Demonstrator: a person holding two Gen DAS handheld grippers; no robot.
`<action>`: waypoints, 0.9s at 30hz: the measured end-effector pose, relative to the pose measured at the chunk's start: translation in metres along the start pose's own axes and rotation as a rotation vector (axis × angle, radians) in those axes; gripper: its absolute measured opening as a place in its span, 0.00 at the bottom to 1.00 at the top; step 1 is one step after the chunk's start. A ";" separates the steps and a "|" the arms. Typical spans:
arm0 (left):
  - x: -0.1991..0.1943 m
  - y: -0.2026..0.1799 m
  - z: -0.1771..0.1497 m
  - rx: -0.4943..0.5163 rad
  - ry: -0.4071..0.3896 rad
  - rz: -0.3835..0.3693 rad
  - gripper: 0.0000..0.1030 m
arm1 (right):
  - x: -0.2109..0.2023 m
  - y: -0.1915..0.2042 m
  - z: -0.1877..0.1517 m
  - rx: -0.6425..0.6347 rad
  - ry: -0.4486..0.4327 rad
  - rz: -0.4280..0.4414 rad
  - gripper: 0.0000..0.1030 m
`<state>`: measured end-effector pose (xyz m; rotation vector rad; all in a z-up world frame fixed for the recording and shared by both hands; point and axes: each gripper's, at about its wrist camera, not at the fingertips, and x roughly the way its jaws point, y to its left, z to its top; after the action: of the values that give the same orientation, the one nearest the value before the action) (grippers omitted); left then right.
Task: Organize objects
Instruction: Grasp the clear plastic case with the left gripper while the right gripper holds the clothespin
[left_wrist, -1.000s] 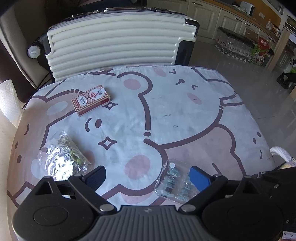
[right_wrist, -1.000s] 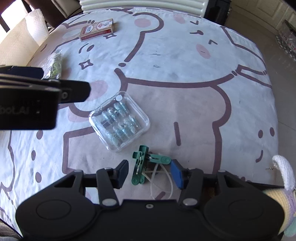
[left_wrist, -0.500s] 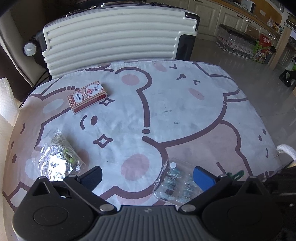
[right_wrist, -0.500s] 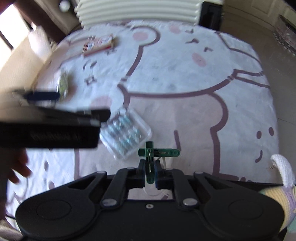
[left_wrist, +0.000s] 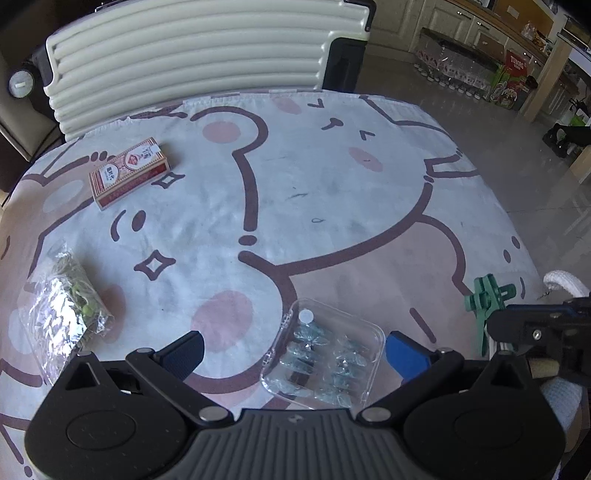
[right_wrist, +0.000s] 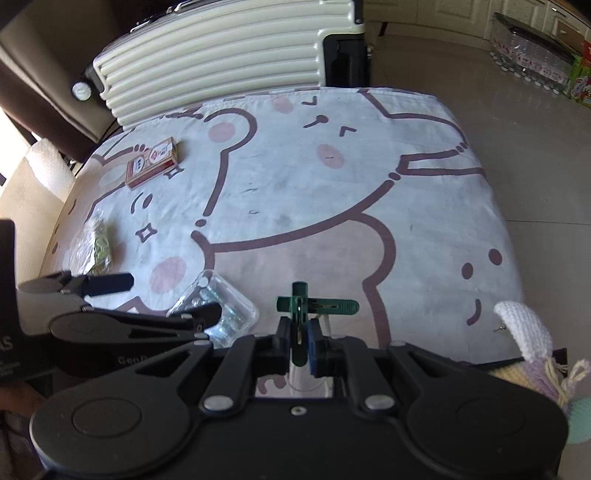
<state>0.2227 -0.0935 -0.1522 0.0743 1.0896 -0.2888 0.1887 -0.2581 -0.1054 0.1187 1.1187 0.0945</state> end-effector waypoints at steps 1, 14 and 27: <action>0.003 -0.001 -0.001 0.005 0.004 0.004 1.00 | -0.001 -0.002 0.000 0.007 -0.006 0.001 0.09; 0.025 -0.027 -0.009 0.166 0.063 0.061 1.00 | -0.004 -0.018 0.003 0.045 -0.025 0.008 0.09; 0.035 -0.029 -0.010 0.162 0.102 0.056 0.95 | -0.003 -0.020 0.002 0.042 -0.018 0.007 0.09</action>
<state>0.2217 -0.1265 -0.1855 0.2659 1.1615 -0.3249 0.1894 -0.2788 -0.1047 0.1605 1.1023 0.0758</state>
